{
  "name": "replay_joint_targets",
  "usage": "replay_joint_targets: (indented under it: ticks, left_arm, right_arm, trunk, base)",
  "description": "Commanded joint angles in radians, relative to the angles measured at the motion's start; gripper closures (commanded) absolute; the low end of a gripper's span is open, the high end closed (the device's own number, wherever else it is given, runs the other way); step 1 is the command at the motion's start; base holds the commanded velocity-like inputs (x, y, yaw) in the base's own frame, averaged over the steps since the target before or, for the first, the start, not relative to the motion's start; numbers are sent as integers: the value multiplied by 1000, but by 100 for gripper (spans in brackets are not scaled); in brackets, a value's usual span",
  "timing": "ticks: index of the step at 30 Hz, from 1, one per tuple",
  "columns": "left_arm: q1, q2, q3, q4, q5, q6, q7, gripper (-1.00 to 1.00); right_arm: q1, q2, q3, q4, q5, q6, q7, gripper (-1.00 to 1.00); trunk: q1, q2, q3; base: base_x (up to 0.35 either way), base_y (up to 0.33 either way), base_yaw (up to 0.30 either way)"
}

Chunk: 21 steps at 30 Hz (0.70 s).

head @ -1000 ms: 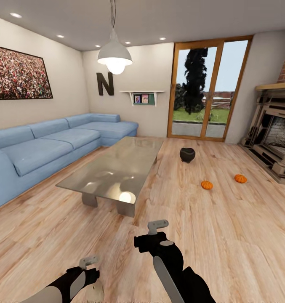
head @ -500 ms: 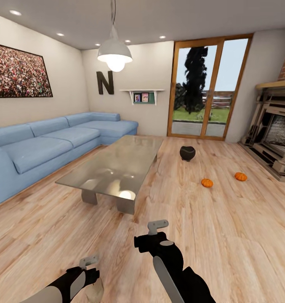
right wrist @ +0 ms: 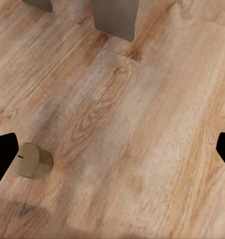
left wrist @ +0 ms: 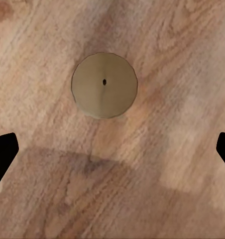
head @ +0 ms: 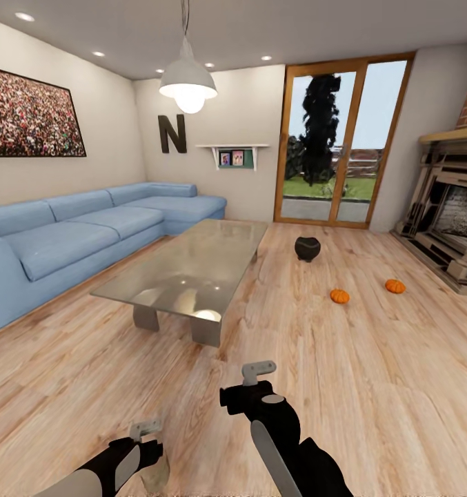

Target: Place each of the two pumpkins and all three candles from the living room inside a cabinet in the living room (use any cabinet), then make sure every cabinet is closed, and position the cauldron so it is next to a table in the living room.

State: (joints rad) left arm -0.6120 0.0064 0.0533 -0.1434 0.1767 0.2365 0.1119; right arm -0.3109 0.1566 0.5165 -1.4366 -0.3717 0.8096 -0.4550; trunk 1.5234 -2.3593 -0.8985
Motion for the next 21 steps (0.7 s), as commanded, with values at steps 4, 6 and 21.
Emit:
replay_joint_targets:
  ticks: [4,6,21]
  left_arm:
    - [0,-1,5,-2,6,6,3,-100]
    - [0,-1,5,-2,6,6,3,-100]
    - [0,-1,5,-2,6,6,3,-100]
  right_arm:
    - [-1,0,1,-1,-10,2,-10,-100]
    - [-1,0,1,-1,-10,2,-10,-100]
    - [-1,0,2,-1,-10,2,-10,-100]
  trunk:
    - [15,-29,-14]
    - [23,-43,-20]
    - [77,-141,-68]
  base:
    - [0,0,0]
    - [0,0,0]
    - [0,0,0]
